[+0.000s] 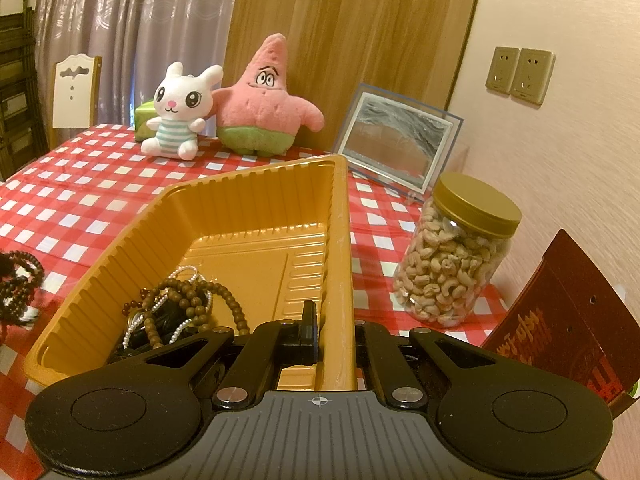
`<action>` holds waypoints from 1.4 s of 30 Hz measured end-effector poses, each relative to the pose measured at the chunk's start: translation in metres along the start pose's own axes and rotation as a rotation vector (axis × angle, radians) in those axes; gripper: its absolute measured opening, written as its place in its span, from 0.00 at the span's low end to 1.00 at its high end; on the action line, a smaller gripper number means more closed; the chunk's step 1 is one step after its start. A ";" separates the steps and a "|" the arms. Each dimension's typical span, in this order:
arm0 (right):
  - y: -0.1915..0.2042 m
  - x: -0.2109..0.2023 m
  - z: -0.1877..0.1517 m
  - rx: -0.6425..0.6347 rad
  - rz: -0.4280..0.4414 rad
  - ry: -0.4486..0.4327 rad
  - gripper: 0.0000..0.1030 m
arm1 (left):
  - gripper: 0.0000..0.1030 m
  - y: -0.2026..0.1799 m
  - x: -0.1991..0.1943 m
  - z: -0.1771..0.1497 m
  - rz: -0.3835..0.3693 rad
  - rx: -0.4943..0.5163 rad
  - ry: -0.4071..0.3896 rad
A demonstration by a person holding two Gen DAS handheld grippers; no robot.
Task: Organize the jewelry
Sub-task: 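Carry the bead strand into the tray and open the left gripper, then move the left gripper to the remaining bead strands and grasp them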
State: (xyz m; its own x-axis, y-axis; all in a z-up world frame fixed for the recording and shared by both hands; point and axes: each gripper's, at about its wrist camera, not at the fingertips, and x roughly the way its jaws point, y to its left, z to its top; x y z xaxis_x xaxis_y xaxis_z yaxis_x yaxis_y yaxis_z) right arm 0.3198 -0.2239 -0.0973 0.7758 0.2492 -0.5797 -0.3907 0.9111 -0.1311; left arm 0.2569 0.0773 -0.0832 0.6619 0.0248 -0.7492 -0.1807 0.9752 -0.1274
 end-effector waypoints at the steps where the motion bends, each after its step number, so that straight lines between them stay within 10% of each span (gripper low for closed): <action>1: 0.000 0.000 0.000 0.000 0.000 0.000 0.03 | 0.05 0.000 -0.005 0.003 -0.003 -0.001 -0.013; 11: 0.000 0.000 0.000 0.000 0.000 0.000 0.03 | 0.05 -0.021 -0.042 0.035 -0.109 0.023 -0.123; 26: 0.000 -0.002 0.003 0.000 0.006 -0.007 0.04 | 0.05 -0.109 -0.012 0.056 -0.357 0.088 -0.078; 42: -0.001 0.000 0.003 0.005 0.004 0.000 0.04 | 0.18 -0.097 -0.011 0.060 -0.346 0.045 -0.064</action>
State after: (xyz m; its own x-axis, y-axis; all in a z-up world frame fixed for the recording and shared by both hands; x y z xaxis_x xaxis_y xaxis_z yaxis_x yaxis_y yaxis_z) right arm 0.3218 -0.2239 -0.0945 0.7740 0.2527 -0.5806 -0.3914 0.9117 -0.1251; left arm 0.3108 -0.0046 -0.0238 0.7228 -0.2964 -0.6243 0.0938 0.9370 -0.3364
